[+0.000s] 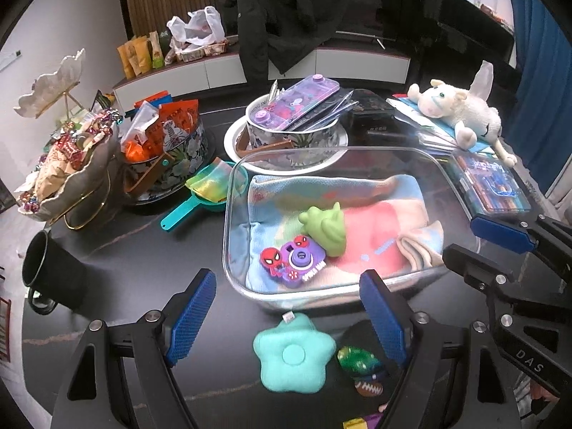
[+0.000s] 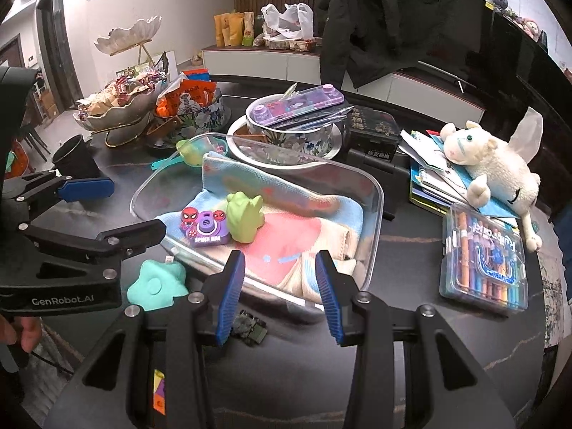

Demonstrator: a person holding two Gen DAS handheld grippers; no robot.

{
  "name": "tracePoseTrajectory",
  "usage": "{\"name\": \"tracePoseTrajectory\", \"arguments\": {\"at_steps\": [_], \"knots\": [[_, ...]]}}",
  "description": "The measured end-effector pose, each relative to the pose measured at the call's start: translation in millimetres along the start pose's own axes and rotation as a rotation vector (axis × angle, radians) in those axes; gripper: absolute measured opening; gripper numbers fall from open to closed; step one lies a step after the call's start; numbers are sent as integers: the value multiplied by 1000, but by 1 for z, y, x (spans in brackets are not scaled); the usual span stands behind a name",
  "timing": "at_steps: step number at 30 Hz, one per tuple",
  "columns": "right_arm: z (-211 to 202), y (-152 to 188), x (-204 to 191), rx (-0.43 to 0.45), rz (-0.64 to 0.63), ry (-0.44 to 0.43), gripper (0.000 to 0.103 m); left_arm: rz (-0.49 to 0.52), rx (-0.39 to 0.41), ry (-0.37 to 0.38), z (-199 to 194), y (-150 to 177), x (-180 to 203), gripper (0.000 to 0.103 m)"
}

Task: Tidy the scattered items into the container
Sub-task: 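Withdraw both tools from the container toward the pink pig and cubes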

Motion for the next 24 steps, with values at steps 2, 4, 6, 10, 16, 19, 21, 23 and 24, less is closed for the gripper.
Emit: {"name": "tracePoseTrajectory", "arguments": {"at_steps": [2,4,6,10,16,19,21,23,24], "knots": [[-4,3,-1,0,0,2,38,5,3,-2,-5,4,2,79],[-8,6,-2,1,-1,4,38,9,5,-4,-9,10,4,79],[-12,11,-3,-2,-2,5,38,9,4,-3,-11,14,5,79],[-18,19,-6,-2,-12,10,40,11,-5,-1,-14,25,7,79],[-28,27,-10,14,-24,26,55,14,-16,7,-18,38,12,79],[-32,29,-10,15,-20,27,57,20,-14,3,-21,42,13,81],[-33,32,-11,13,-20,29,60,20,-15,2,-22,45,13,90],[-34,35,-11,12,-20,32,62,18,-15,3,-23,48,12,91],[-34,36,-11,9,-20,34,62,15,-17,1,-23,50,11,91]]}}
Point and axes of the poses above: each gripper's, at about its wrist camera, not at the fingertips, and z roughly the way its jaws point, x to its right, y to its underside, the point moved 5 cm from there along z, roughly the way its jaws point, and after that the axes turned 9 degrees about y, right-handed, at the moved point
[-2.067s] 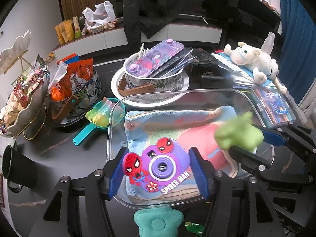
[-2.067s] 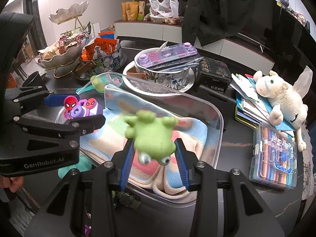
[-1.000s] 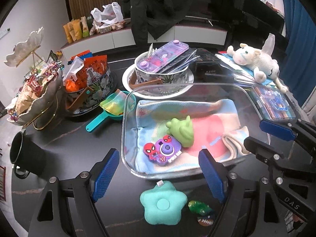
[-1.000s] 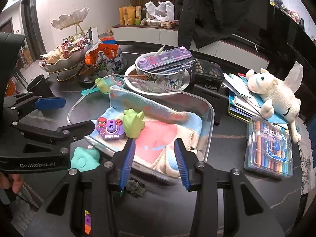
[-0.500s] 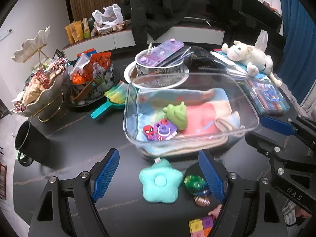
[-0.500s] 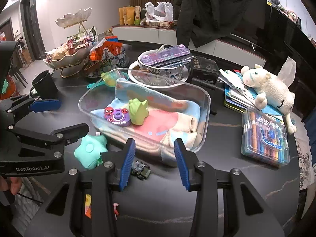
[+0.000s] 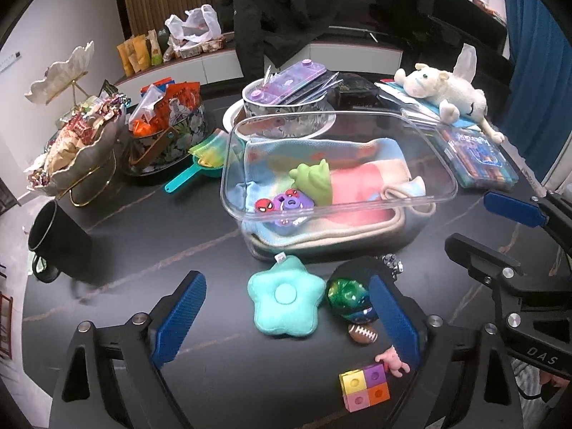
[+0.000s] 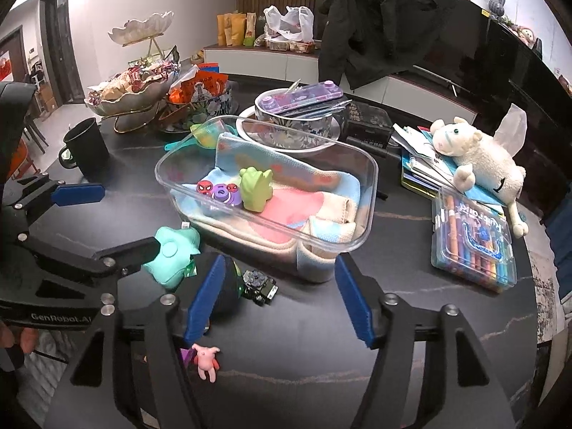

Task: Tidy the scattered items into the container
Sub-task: 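Withdraw both tools from the container toward the pink pig and cubes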

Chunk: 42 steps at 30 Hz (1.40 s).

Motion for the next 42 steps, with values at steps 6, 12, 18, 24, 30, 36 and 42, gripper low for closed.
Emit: {"name": "tracePoseTrajectory", "arguments": {"at_steps": [6,12,18,24,30,36,42], "knots": [[2,14,0,-22,3,5,65,-12,-17,-4,2,10,-5,91],[4,29,-1,-47,7,-1,66,-15,-25,-8,4,16,-7,91],[6,45,-10,-73,4,-18,66,-22,-32,-9,10,23,-8,91],[12,63,-23,-101,-10,-34,66,-28,-49,-7,19,34,-9,91],[16,79,-35,-126,-36,-50,66,-20,-56,-9,28,38,-8,91],[20,87,-40,-140,-57,-52,66,-23,-69,-14,40,42,-10,91],[24,92,-43,-154,-67,-59,66,-44,-81,-17,51,43,-16,91]]}}
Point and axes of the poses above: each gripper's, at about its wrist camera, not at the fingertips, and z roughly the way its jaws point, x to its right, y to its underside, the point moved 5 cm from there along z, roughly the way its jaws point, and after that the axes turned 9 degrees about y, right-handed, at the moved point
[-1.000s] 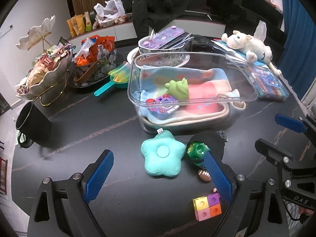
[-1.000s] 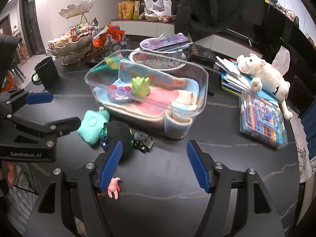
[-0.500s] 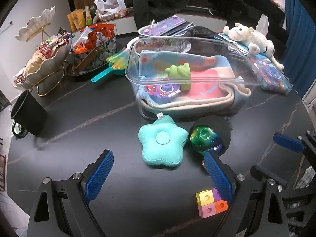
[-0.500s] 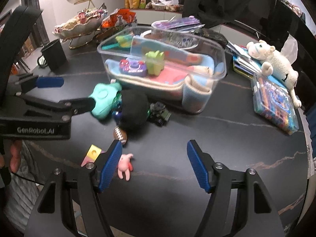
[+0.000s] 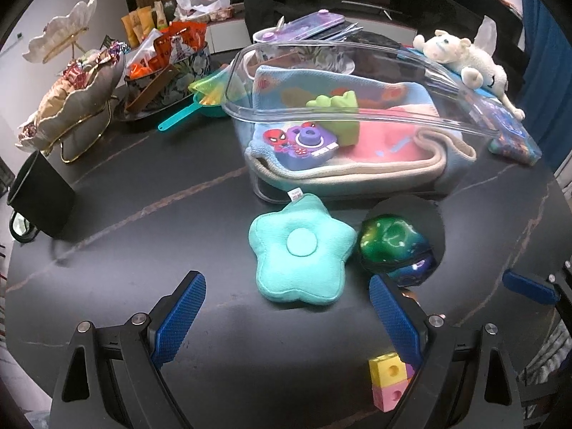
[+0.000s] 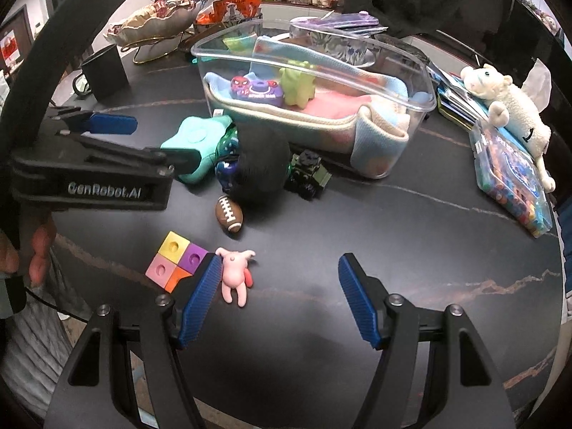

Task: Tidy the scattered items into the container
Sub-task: 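Withdraw both tools from the container toward the pink pig and cubes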

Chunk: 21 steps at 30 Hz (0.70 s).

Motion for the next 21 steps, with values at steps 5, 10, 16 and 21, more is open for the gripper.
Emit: {"name": "tracePoseTrajectory", "arguments": {"at_steps": [5,10,16,21], "knots": [[5,7,-5,-14,-15,-6,66,-5,-3,3,4,-2,0,91],[9,9,-9,-22,-33,-8,66,1,-10,7,10,-3,2,91],[14,10,-12,-33,-44,-12,66,-2,-27,3,17,-2,-2,91],[20,10,-15,-41,-47,-20,65,-8,-41,-1,20,-1,-7,91]]}}
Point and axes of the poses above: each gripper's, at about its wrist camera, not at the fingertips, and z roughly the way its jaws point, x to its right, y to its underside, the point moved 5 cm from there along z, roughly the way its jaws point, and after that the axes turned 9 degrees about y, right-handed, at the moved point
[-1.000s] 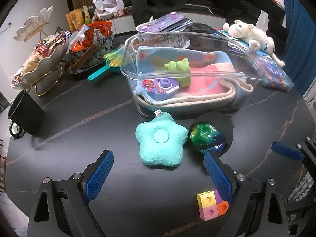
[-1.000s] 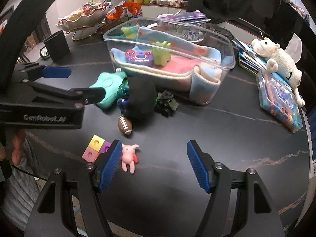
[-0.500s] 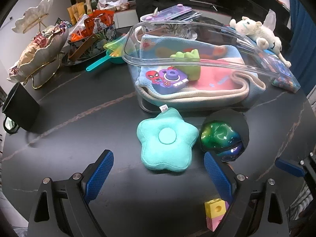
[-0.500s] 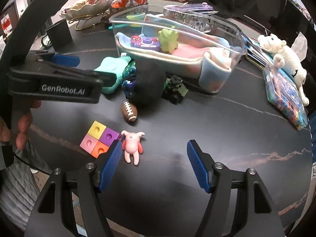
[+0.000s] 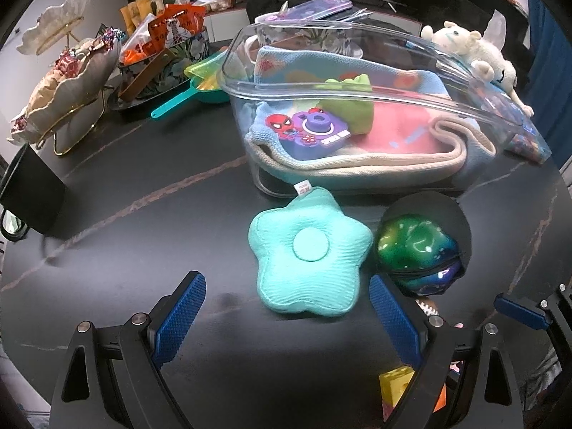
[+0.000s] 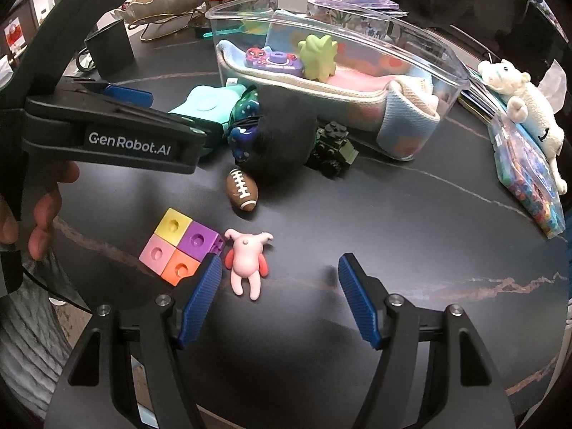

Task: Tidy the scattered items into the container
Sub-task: 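Withdraw both tools from the container toward the pink pig and cubes, then close the right gripper on the pink pig figure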

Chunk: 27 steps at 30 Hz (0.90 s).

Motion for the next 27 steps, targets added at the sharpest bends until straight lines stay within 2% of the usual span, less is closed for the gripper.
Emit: {"name": "tracePoseTrajectory", "arguments": {"at_steps": [11,13,18,27], "knots": [[6,-3,-1,-5,0,-12,64,9,-18,4,2,3,0,91],[8,-4,0,-3,3,-19,62,15,-15,6,0,5,2,91],[7,-4,-5,-3,-11,-43,50,14,-21,7,0,6,0,91],[10,-6,-7,4,-18,-37,47,16,-18,11,-4,7,-2,91]]}}
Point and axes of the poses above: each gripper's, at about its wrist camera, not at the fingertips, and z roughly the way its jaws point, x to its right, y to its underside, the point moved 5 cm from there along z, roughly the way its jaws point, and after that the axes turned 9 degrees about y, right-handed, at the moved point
